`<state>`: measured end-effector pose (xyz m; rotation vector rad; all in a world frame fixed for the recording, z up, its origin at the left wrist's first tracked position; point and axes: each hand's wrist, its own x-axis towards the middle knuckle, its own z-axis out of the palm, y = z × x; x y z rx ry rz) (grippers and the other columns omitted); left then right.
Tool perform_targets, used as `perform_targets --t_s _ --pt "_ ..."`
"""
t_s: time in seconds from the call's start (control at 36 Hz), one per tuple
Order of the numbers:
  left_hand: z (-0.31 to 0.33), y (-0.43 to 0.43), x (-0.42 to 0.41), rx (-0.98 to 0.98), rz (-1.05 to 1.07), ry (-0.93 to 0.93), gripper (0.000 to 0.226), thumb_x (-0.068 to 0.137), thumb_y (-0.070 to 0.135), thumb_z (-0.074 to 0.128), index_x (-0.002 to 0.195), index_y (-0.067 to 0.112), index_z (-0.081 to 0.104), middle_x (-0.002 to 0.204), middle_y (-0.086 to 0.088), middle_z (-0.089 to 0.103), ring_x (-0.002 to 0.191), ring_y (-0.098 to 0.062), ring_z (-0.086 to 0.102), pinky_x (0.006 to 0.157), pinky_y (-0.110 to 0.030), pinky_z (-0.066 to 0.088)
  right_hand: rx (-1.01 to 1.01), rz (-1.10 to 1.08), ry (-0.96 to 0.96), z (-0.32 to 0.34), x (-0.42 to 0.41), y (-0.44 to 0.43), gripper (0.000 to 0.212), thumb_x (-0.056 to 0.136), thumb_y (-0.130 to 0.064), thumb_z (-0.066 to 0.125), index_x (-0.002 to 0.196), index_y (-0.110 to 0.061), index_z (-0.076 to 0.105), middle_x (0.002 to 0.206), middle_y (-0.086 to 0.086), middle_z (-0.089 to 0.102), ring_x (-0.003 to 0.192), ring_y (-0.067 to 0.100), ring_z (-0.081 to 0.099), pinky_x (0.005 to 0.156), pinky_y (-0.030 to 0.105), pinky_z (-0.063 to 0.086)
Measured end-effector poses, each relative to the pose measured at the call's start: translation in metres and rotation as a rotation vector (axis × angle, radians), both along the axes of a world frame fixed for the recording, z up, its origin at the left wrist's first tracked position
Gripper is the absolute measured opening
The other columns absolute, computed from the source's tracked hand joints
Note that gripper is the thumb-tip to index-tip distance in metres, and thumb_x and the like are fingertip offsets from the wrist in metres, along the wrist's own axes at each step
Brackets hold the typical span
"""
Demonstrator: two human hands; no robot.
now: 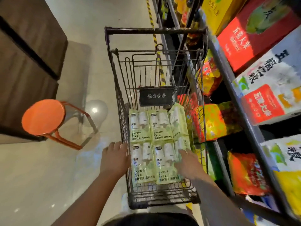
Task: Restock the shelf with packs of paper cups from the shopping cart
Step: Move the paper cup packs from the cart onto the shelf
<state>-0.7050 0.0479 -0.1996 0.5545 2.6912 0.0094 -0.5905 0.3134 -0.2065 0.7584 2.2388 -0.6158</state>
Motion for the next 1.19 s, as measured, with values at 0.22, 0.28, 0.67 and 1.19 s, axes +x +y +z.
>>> perform_targets --t_s 0.22,0.28,0.67,1.19 --pt "-0.042 0.075 -0.036 0.001 -0.022 -0.03 0.047 0.086 0.033 0.069 0.128 0.013 0.063 0.129 -0.012 0.064 0.12 -0.036 0.057 0.093 -0.049 0.051 -0.011 0.077 0.072 -0.056 -0.065 0.068 0.054 0.091 -0.035 0.059 0.139 -0.01 0.05 0.139 0.015 0.048 0.129 0.033 0.045 0.105 0.038 0.041" --pt "-0.057 0.09 -0.042 0.026 0.008 -0.074 0.05 0.09 0.034 0.064 0.135 0.014 0.058 0.138 -0.013 0.059 0.128 -0.035 0.051 0.101 -0.05 0.047 -0.028 0.07 0.127 -0.073 -0.081 0.075 0.046 0.085 -0.028 0.062 0.126 -0.006 0.058 0.119 0.013 0.055 0.113 0.035 0.054 0.096 0.041 0.049" --pt "-0.195 0.129 -0.119 0.135 0.597 -0.373 0.069 0.099 0.048 0.051 0.153 0.01 0.031 0.154 -0.016 0.035 0.14 -0.036 0.035 0.111 -0.049 0.035 -0.085 0.056 0.026 -0.194 -0.184 0.072 0.064 0.092 -0.025 0.068 0.146 -0.014 0.037 0.139 0.017 0.044 0.119 0.036 0.053 0.095 0.044 0.051" --pt "-0.27 0.152 -0.142 0.054 0.911 -0.434 0.13 0.076 0.054 0.082 0.159 0.011 -0.008 0.165 -0.018 0.018 0.151 -0.035 0.021 0.118 -0.053 0.026 -0.066 -0.402 -0.052 -0.276 -0.207 0.056 0.112 0.07 -0.026 0.092 0.147 0.004 0.016 0.144 0.022 0.05 0.131 0.036 0.051 0.103 0.035 0.044"
